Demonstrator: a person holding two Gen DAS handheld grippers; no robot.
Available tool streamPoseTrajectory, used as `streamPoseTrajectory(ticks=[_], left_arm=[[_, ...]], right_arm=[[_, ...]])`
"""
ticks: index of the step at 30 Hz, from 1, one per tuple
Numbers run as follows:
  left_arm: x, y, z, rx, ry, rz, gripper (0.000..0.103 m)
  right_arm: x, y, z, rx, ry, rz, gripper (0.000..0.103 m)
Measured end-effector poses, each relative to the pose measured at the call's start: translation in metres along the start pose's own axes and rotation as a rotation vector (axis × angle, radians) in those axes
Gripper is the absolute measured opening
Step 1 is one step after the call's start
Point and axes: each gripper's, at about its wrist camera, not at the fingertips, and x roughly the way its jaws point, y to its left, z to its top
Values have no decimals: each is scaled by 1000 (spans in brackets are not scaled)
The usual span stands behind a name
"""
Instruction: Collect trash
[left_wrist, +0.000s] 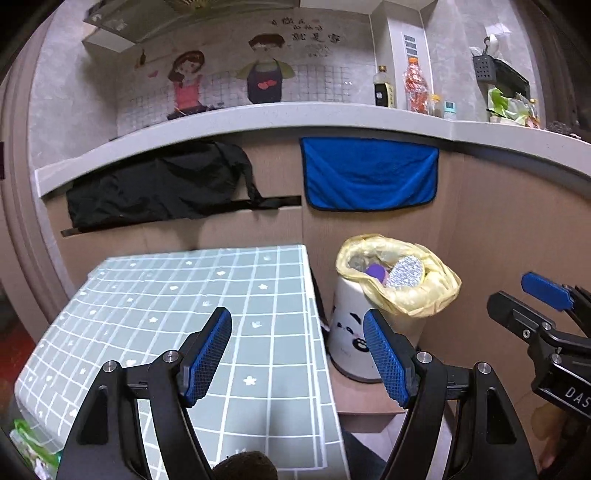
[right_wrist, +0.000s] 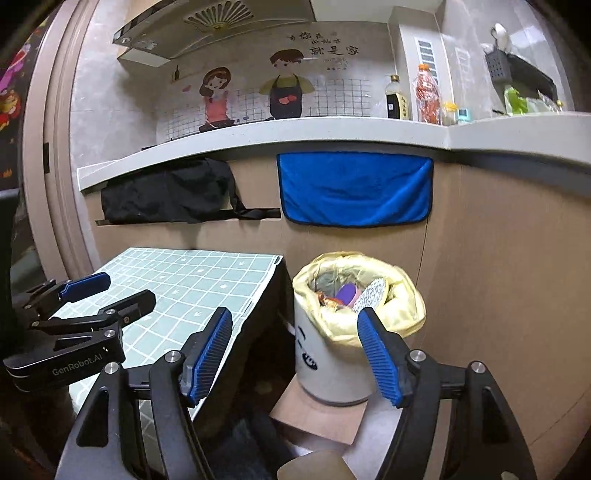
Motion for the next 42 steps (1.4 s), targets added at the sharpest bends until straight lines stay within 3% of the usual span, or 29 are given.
streamPoseTrajectory(ticks=[5, 14, 26, 42], left_arm=[[-13, 8, -1, -28, -22, 48, 74], [-23, 14, -7, -51, -18, 52, 74], [-23, 13, -5, -50, -14, 20, 74], [-27, 11, -3, -30, -30, -7, 74]], right_arm=[[-7, 5, -7, 16, 4, 24, 68], [-10, 15, -10, 2, 7, 47, 68], [-22, 7, -5, 29, -35, -52, 70], [-26, -1, -2, 17, -54, -63, 70]])
